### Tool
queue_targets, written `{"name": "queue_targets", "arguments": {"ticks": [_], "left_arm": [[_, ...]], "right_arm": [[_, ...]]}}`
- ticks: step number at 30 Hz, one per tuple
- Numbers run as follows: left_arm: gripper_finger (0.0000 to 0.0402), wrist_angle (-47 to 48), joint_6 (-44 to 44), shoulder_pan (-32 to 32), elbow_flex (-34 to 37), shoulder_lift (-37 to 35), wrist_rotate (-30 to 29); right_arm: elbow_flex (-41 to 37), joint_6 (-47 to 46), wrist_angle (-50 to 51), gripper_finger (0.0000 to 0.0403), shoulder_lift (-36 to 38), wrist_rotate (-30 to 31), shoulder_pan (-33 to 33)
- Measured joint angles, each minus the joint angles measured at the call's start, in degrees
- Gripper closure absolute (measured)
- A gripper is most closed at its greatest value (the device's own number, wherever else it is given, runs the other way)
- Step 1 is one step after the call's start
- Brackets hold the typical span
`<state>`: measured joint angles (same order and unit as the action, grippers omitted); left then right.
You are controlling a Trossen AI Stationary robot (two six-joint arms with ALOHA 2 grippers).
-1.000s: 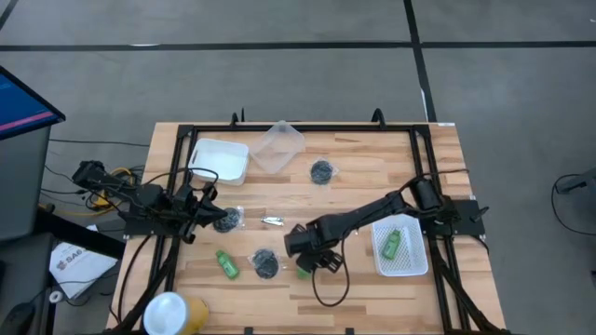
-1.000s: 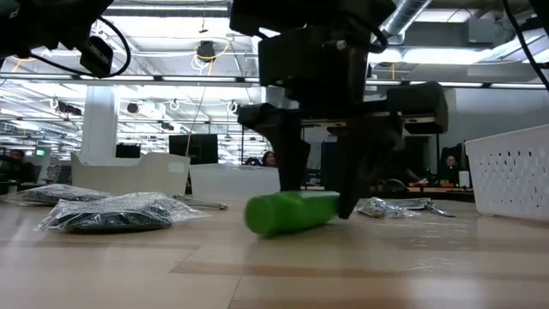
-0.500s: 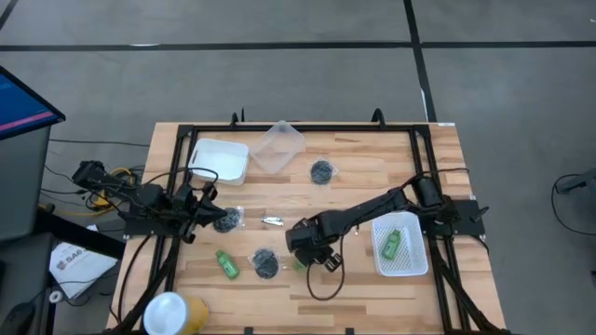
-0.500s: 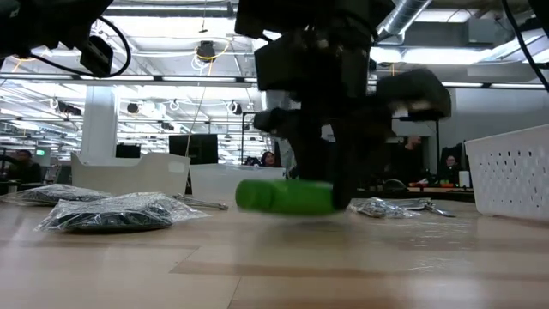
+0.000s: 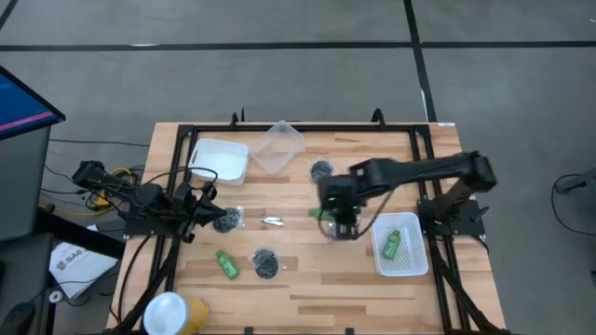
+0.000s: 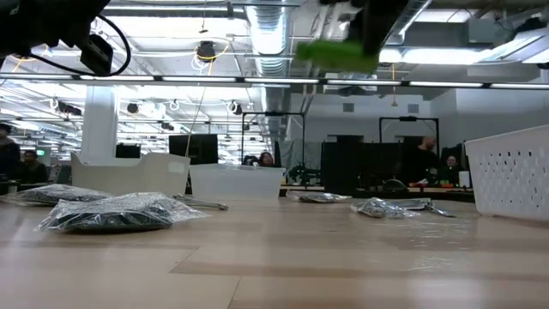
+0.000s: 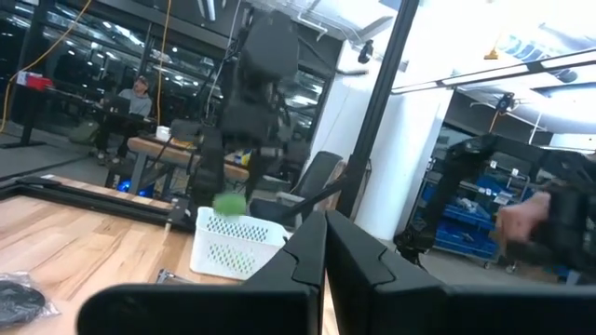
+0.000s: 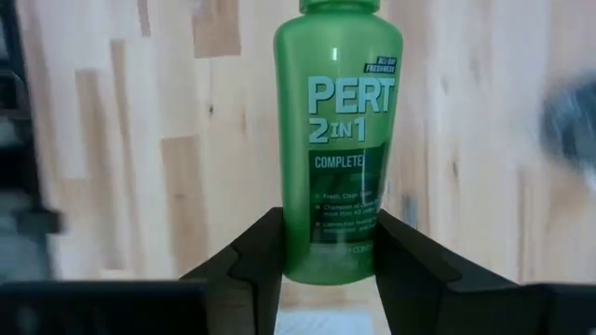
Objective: Pick & Place Travel size toiletries
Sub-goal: Put the green shampoo into the bottom white bin
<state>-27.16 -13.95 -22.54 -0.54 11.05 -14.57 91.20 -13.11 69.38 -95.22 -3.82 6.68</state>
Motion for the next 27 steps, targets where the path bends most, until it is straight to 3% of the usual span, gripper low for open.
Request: {"name": "queue_targets", "arguments": {"ticks": [12, 21, 27], "left_arm": [[0.0401, -0.94, 0.02, 0.00, -0.01, -0.01, -0.02], [0.0401, -1.72, 0.02, 0.01, 0.00, 0.00, -0.45], [0.0401, -2.10, 0.02, 0.00, 0.00, 0.00, -0.64]], "right_arm": [[-0.91, -48.88, 20.71, 0.0267, 13.89, 15.10, 13.00], [-15.89, -78.90, 20.59, 0.0266, 19.85, 14.42, 25.39], [-26.54, -89.59, 14.24, 0.0259, 21.25, 9.91, 30.55]]}}
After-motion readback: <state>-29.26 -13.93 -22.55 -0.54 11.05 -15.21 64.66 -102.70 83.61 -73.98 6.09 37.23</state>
